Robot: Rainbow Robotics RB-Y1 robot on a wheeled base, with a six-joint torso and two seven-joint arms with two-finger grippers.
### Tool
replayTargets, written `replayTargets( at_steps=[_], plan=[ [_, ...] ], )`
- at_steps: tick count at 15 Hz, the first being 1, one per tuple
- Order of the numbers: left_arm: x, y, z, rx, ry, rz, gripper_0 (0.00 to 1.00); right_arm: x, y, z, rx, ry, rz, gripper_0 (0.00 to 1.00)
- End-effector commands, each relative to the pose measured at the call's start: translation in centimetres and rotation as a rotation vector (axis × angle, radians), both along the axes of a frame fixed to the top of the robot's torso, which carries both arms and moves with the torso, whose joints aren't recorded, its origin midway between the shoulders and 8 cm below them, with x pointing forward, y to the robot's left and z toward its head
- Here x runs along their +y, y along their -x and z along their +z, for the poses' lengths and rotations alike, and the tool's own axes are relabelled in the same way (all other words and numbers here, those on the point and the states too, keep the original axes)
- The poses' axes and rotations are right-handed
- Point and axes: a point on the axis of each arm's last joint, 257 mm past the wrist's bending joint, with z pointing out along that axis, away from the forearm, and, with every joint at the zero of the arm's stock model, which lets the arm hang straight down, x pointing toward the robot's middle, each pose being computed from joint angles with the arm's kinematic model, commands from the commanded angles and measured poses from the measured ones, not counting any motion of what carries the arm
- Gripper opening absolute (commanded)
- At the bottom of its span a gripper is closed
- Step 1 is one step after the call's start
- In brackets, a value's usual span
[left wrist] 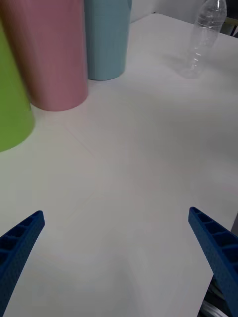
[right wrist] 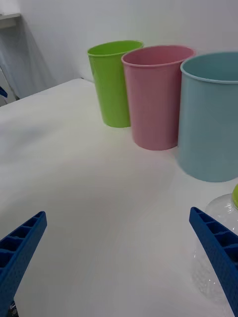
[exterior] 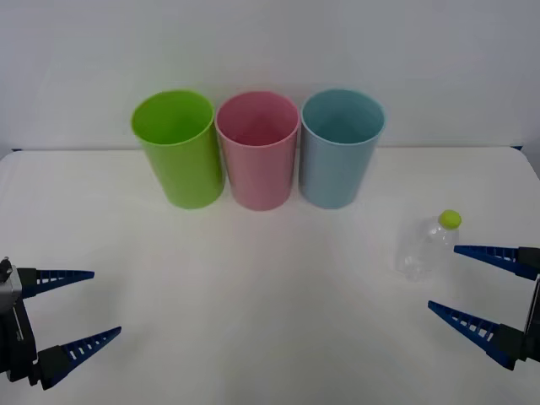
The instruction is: Grasp the object on the table and drop it into the matching bin: aluminum can to the light blue bin, PET bottle to the pink bin.
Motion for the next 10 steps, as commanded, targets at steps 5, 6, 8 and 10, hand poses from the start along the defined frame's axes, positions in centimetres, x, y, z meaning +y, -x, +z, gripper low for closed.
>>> replayTargets(
  at_steps=[5,6,8,10],
  plan=[
    [0.0,0.0,0.0,0.000,0.000,0.000,1.00,-1.7,1.9,0.9,-0.015,-0.006,-0.029,1.00],
    [0.0,0.0,0.0,0.000,0.000,0.000,1.00,-2.2,2.3,0.8,-0.010,-0.018,-0.039,1.00],
    [0.0,0.0,0.0,0.000,0.000,0.000,1.00,-3.9,3.2,-0.6,-0.023,-0.013,-0.072,1.00],
    [0.0,0.0,0.0,0.000,0.000,0.000,1.00,-5.9,3.3,-2.4,-0.029,-0.005,-0.107,1.00]
  ],
)
